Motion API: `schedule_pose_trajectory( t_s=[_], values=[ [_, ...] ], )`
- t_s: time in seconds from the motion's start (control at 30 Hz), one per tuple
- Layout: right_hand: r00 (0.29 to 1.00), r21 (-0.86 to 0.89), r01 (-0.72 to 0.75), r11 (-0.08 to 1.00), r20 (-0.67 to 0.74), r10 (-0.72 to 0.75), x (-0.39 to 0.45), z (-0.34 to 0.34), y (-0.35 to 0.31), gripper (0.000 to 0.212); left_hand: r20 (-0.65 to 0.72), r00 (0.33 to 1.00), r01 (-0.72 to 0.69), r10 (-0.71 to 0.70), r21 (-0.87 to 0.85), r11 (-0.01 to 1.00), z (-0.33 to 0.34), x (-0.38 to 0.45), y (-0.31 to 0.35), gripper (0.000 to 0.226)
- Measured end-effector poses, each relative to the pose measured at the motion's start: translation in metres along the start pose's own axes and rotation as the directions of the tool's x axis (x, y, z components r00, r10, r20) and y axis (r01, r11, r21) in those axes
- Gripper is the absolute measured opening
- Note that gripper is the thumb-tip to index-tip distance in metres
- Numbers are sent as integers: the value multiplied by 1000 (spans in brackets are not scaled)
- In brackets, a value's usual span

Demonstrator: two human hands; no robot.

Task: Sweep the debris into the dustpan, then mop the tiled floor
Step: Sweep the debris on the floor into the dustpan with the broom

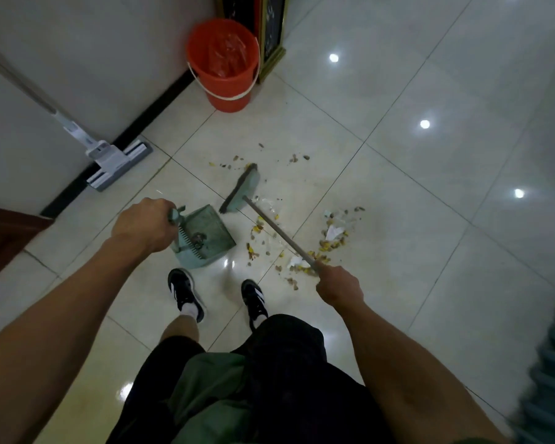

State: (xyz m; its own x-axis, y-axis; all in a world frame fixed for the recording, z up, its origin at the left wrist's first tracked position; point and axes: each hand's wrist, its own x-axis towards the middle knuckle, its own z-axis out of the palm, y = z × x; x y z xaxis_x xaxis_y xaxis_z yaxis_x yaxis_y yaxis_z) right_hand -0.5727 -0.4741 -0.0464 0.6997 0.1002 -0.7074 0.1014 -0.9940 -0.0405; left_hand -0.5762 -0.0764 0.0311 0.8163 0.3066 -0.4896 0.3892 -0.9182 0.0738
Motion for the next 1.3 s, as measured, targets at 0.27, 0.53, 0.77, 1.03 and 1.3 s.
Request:
schedule_pose_trajectory(
  t_s=[0.27,0.53,0.77,1.03,1.3],
  values=[
    [991,46,78,996,-110,-72,44,-26,-135,46,18,999,-49,50,-33,998,-29,45,-78,14],
    [991,211,91,973,-113,-68,126,-52,-288,41,59,997,-43,49,-91,995,-47,106,-181,4],
    [1000,249,-2,968,-15,5,144,-47,-333,38,80,990,-113,118,-63,992,-50,133,-205,8],
    [989,245,-148,958,48,140,98,-11,-260,38,117,972,-210,202,64,976,-60,144,-151,13],
    [939,309,-342,887,143,312,19,40,-160,43,139,950,-306,279,240,921,-39,118,-81,24]
  ],
)
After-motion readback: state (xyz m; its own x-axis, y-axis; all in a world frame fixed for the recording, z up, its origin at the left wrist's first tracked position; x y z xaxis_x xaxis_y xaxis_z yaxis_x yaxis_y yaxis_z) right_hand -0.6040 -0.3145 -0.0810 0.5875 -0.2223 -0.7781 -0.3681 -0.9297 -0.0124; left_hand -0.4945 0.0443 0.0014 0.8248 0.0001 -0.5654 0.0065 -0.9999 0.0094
